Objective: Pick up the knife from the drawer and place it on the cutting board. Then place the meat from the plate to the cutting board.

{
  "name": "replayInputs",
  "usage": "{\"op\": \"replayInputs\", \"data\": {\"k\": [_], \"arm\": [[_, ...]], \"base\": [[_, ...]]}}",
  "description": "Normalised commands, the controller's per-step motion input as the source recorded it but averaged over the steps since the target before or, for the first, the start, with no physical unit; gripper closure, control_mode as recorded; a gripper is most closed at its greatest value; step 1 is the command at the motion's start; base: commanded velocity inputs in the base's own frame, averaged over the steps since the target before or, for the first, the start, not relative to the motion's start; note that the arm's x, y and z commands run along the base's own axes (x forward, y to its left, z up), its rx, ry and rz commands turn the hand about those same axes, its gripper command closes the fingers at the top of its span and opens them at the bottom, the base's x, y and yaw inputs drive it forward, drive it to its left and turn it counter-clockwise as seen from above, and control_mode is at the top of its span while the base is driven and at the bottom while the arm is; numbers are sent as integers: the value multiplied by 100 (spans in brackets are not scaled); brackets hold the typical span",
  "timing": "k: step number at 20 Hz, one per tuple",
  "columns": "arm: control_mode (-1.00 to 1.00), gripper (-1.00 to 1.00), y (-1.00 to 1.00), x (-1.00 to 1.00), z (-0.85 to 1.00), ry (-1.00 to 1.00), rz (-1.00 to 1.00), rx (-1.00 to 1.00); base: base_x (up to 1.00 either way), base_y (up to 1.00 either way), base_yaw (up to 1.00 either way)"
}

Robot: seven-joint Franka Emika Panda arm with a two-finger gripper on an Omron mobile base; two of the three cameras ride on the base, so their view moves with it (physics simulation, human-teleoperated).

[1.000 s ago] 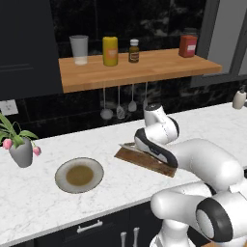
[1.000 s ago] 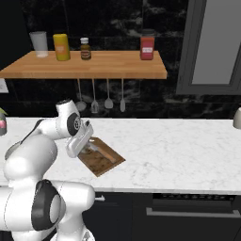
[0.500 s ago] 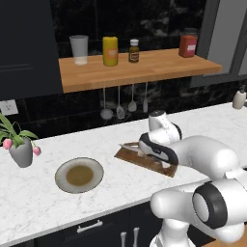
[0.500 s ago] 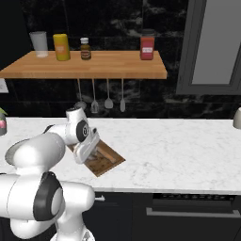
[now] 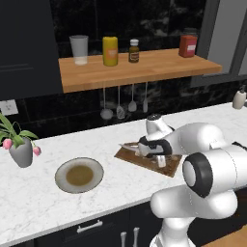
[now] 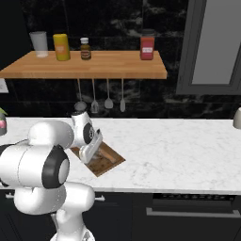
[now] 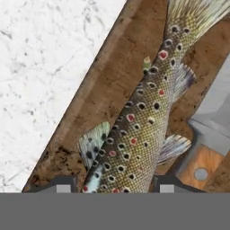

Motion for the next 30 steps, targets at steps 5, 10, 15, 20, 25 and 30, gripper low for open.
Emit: {"op": "replayInputs", "data": {"k": [5, 10, 15, 20, 25, 30], "arm": [[-100, -100, -1, -4, 13, -3, 0, 0], [-100, -100, -5, -50, 47, -23, 0, 1], [-100, -100, -64, -100, 98, -64, 0, 8], [-100, -100, -84, -100, 100, -72, 0, 10], [-100, -100, -100, -100, 100, -71, 0, 11], [-100, -100, -69, -79, 71, -54, -2, 13]], "base": [[0, 0, 0], [0, 0, 0], [0, 0, 0], [0, 0, 0], [0, 0, 0], [0, 0, 0]]}}
